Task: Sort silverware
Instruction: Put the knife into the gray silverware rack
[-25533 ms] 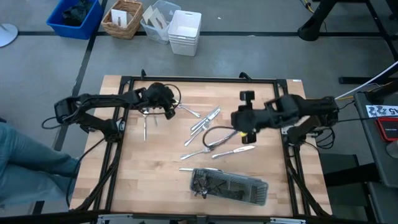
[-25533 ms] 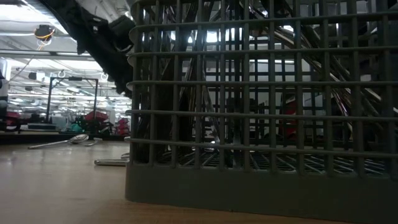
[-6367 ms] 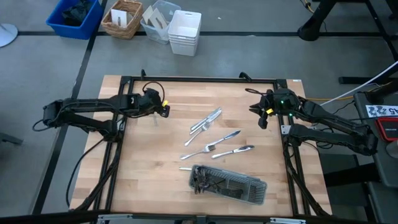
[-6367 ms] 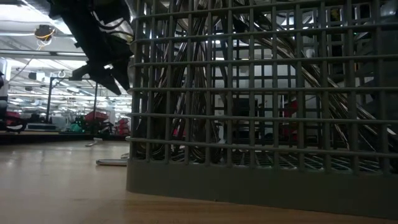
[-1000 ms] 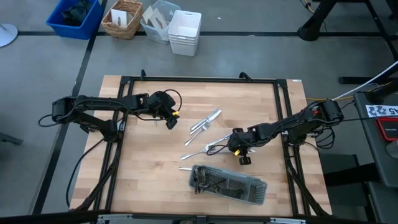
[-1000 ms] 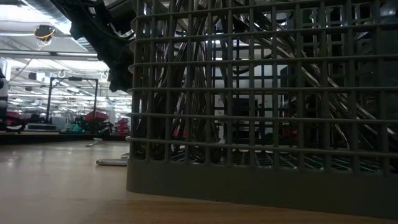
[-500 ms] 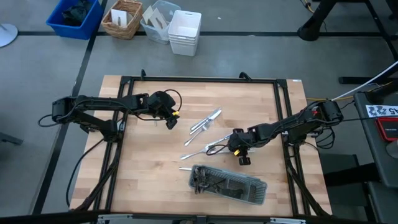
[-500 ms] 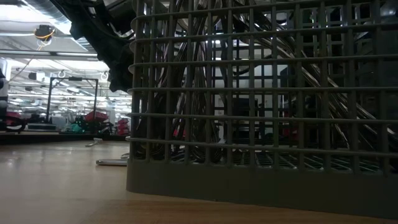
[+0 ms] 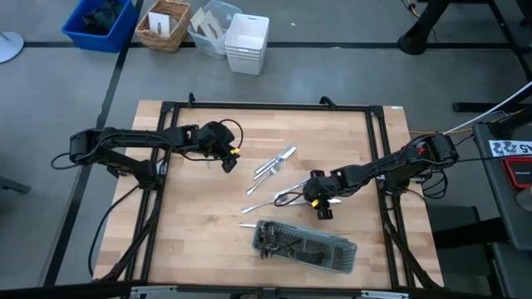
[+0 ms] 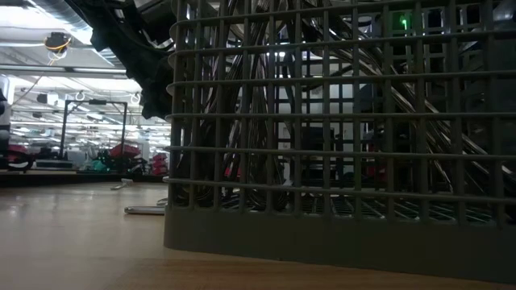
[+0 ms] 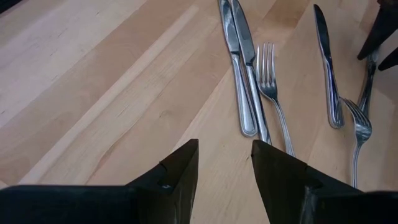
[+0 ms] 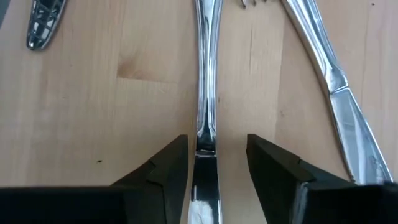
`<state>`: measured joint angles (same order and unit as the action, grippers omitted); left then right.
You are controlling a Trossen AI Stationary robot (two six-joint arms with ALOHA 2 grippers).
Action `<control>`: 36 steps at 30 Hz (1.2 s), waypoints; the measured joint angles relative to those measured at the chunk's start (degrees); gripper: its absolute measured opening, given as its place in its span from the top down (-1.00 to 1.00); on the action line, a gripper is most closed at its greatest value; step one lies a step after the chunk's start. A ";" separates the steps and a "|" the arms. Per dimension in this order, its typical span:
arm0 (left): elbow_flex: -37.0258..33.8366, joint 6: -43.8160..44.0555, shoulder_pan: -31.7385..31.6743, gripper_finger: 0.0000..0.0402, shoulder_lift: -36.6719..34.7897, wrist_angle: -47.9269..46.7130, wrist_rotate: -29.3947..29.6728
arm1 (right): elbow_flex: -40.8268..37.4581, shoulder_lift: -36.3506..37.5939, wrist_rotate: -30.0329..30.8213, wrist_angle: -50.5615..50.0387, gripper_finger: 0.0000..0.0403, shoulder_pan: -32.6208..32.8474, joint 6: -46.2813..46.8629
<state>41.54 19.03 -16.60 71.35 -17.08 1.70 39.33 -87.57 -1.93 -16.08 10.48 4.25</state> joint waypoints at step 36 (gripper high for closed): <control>0.00 -0.61 0.00 0.29 0.00 0.00 -0.01 | 0.57 -3.26 -0.02 -0.18 0.78 0.00 0.00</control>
<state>41.54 18.41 -16.60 71.35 -17.08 1.69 39.90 -90.83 -1.95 -16.26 10.48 4.25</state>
